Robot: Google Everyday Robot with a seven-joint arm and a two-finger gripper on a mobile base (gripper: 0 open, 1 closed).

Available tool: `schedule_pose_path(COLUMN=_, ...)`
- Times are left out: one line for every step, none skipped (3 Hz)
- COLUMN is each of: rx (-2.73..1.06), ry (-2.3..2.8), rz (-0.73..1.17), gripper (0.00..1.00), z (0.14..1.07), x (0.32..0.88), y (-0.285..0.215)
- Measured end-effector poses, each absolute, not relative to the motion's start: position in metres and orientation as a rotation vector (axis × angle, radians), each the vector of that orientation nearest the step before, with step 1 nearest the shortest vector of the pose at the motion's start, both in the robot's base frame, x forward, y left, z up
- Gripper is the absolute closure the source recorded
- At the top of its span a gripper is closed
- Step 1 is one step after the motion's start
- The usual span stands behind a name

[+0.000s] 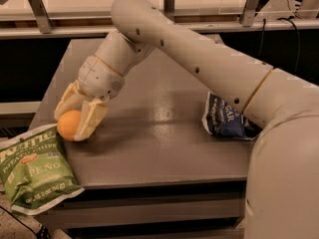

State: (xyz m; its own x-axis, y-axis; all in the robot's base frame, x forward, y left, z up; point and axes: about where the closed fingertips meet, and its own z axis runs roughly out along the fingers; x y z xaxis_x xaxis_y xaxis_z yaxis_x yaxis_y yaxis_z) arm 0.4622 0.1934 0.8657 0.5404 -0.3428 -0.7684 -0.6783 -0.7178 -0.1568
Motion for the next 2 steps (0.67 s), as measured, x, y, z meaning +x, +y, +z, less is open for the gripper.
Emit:
schedule_pose_path(rx=-2.340, ry=0.828, rz=1.031, gripper=0.85, z=0.8651, x=0.4616, y=0.1953)
schedule_pose_path(rx=-2.340, ry=0.826, rz=1.032, gripper=0.62, z=0.8645, x=0.4610, y=0.1973)
